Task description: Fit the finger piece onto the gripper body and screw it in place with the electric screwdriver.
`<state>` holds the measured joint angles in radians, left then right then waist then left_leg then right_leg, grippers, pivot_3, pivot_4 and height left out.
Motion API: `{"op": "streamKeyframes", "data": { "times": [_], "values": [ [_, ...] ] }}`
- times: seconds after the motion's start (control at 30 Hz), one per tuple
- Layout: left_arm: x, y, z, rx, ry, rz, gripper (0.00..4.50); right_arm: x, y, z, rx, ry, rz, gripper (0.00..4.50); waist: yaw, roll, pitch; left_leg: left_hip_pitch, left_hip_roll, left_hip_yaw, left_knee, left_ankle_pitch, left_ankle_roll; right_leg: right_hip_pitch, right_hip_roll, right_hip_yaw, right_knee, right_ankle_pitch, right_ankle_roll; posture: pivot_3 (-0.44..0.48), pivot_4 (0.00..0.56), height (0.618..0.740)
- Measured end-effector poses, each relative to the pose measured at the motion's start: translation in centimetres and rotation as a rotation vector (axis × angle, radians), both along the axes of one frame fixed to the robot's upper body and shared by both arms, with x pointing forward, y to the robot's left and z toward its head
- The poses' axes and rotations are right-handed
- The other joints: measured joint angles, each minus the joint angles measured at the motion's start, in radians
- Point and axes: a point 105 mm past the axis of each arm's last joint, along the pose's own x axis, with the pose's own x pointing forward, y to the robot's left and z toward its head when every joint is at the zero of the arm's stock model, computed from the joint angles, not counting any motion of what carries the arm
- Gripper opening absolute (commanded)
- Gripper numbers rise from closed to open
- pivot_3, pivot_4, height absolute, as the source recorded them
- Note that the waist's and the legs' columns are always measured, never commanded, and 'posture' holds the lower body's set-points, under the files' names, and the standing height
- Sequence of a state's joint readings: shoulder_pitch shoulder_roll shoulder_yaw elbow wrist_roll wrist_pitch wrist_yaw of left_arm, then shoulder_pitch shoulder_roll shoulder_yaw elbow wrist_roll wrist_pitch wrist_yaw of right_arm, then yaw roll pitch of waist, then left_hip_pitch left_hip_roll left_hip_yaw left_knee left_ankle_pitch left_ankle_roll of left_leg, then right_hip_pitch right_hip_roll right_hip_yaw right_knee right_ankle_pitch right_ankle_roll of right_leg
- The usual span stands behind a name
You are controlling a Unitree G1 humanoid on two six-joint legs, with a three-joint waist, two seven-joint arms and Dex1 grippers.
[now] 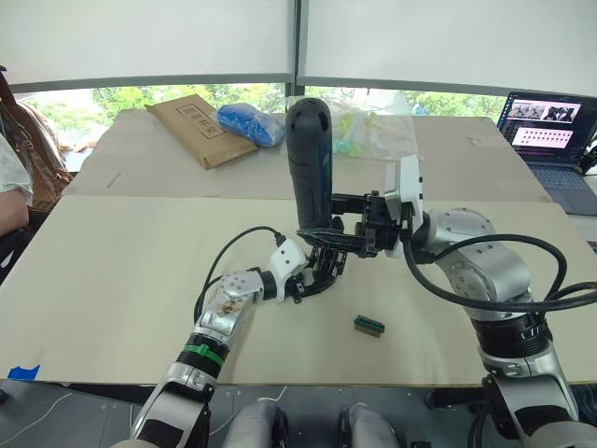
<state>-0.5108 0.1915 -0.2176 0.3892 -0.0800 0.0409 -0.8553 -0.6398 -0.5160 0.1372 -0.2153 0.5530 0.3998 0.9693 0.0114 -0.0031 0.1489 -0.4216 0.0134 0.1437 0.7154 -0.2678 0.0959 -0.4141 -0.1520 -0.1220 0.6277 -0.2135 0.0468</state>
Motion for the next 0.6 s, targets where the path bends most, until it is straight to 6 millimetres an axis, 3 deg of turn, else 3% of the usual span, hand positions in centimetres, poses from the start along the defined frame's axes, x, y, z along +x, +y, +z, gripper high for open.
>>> {"op": "streamKeyframes", "data": {
  "times": [0.6],
  "values": [
    [-0.01,0.07,-0.08,0.004,0.001,0.001,2.27,0.24,-0.69,-0.26,0.034,0.032,-0.033,1.91,0.0,0.0,-0.002,0.002,0.0,0.0,-0.002,0.0,0.0,-0.002,-0.002,0.0,-0.001,0.0,0.0,0.0,0.15,0.732]
  ]
}}
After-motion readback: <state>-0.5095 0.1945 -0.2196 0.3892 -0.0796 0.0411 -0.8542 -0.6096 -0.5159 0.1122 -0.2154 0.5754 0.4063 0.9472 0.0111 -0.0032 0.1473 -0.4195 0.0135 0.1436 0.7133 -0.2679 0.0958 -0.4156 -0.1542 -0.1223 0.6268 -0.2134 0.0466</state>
